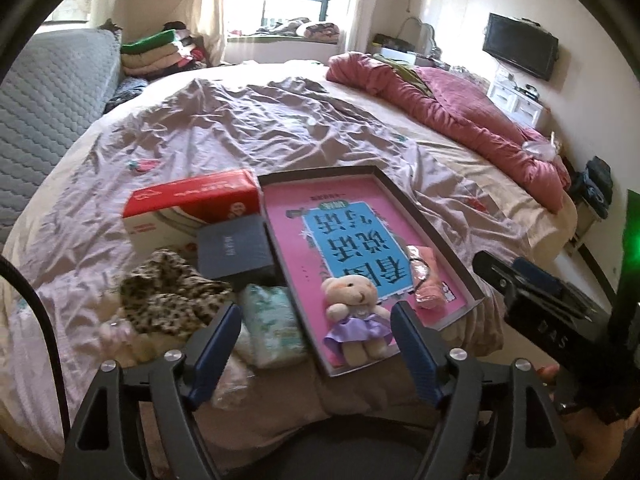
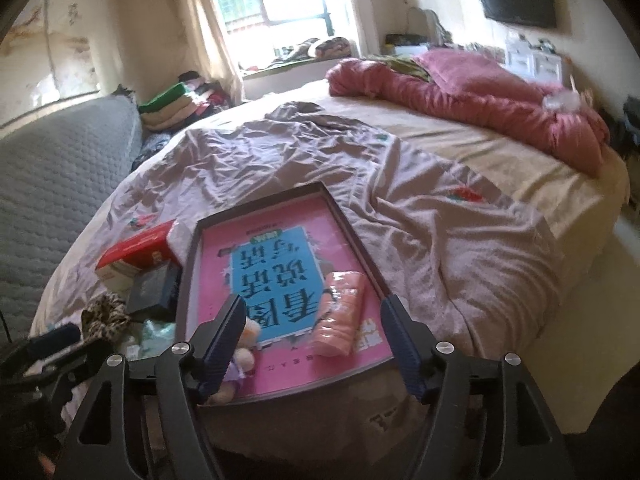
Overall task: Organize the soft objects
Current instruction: 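Move both open tools back over the remaining pile of soft items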
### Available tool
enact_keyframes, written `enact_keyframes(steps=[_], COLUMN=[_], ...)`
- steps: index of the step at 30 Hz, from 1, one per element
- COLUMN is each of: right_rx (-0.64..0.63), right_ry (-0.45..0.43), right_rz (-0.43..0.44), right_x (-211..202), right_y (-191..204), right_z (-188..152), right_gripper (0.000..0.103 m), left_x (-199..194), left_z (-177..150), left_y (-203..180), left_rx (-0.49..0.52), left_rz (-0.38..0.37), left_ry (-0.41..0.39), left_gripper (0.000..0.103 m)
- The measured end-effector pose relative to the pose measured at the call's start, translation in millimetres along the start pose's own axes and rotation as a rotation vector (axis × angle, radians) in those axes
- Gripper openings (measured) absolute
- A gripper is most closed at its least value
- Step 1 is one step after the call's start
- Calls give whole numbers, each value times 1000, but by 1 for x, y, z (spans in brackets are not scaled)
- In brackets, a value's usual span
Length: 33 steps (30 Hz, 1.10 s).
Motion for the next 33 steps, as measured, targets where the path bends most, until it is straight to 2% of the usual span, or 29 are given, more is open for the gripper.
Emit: enact_keyframes(steps=[13, 19, 33], right_rx=[-119, -142, -167], right_ry=[-38, -51, -59], right_rz=[-2, 23, 67], right_x=[-30, -45, -61], right_y=[39, 54, 91], right_z=[8, 12, 17], right_gripper=[74, 75, 75], left_x=[-29, -38, -47], left_z=[-1, 0, -6], left_y=[27, 37, 71], left_rx=[-60, -66, -121], left_rz=[34, 76, 97], left_ry=[-22, -17, -9], left_gripper=[77, 77, 77])
Point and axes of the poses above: each gripper's, at about its wrist camera, not at the fingertips, and x roughly the way its jaws point, y to its left, z to its top, the point moved 4 cm from there along x, roughly the way its jaws point, and after that the axes turned 3 degrees about -z, right-handed, at the moved point
